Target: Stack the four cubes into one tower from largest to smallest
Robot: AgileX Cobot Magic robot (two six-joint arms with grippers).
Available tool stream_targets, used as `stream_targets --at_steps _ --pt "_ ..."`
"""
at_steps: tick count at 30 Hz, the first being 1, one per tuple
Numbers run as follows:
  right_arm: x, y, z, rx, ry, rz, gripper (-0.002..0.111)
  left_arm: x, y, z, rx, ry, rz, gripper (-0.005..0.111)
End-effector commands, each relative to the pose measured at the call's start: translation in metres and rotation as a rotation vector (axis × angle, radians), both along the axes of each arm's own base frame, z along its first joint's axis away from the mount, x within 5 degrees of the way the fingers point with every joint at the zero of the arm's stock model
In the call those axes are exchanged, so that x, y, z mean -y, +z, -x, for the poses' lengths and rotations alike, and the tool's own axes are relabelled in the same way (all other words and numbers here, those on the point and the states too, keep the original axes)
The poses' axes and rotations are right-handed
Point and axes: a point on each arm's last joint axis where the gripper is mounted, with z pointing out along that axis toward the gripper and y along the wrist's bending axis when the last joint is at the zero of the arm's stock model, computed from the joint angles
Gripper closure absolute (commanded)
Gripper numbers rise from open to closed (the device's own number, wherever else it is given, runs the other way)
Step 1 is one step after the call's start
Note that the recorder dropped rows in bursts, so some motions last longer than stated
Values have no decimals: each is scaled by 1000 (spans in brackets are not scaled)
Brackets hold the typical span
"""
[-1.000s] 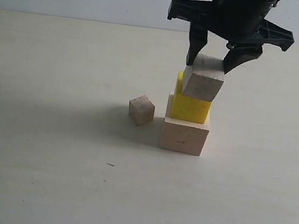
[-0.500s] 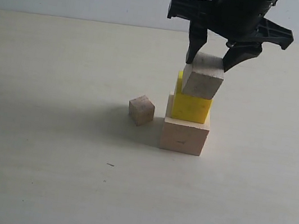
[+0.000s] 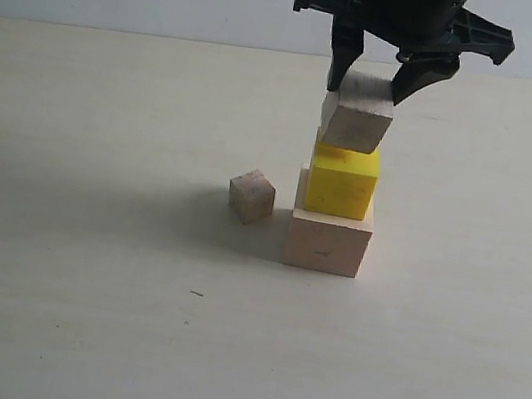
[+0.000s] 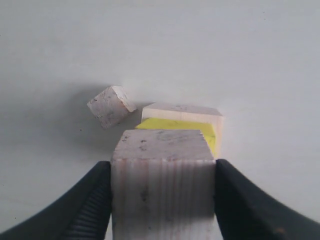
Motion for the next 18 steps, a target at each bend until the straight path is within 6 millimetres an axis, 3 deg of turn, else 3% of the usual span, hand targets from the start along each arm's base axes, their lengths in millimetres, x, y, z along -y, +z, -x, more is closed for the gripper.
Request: stream_targets --at_steps 1,8,18 --pt "0 4 0 21 10 1 108 1 0 2 6 -11 -1 107" --pt "14 49 20 139 30 -31 108 1 1 1 9 -10 -1 107" --pt "8 24 9 83 32 9 108 1 0 2 8 -10 -1 107"
